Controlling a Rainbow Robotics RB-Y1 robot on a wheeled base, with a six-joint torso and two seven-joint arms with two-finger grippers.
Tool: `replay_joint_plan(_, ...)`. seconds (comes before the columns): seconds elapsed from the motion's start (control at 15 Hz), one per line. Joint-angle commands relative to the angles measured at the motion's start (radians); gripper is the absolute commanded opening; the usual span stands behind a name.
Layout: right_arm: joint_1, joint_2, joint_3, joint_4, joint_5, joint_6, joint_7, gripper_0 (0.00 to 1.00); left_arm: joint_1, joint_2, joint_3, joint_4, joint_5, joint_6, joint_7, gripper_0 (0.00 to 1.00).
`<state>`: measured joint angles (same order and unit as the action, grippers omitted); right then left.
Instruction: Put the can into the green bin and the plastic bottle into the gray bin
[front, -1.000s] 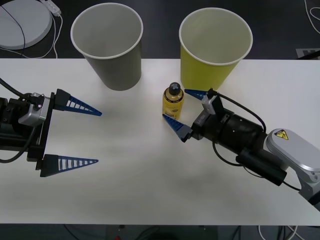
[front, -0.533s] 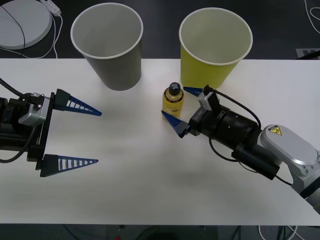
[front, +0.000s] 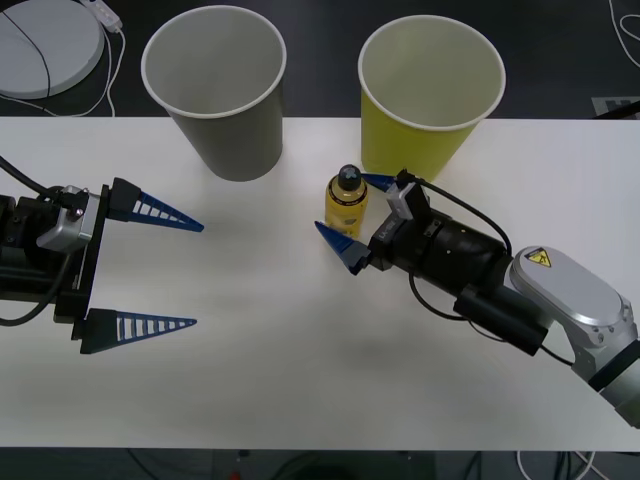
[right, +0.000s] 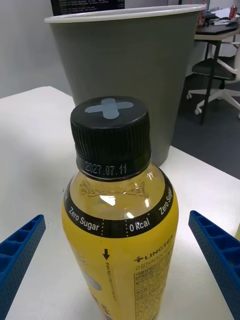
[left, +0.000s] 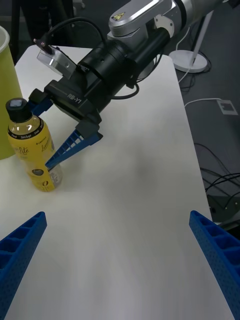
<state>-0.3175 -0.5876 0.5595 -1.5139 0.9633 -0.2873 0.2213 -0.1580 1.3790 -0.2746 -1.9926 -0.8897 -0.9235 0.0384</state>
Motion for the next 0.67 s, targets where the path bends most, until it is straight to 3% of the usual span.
replay_joint_plan(0.07,0.000,0.000,0.003,0.000,0.000,0.000,-0.002,0.17,0.000,0.000,0.000,0.000,0.000,0.000,0.000,1.00)
replay_joint_plan(0.13,0.000,0.000,0.002,0.000,0.000,0.000,-0.005,0.00,0.000,0.000,0.000,0.000,0.000,0.000,0.000,1.00)
replay_joint_plan(0.67,-0.003,-0.001,0.002,0.000,0.000,-0.001,-0.011,0.00,0.000,0.000,0.000,0.000,0.000,0.000,0.000,1.00)
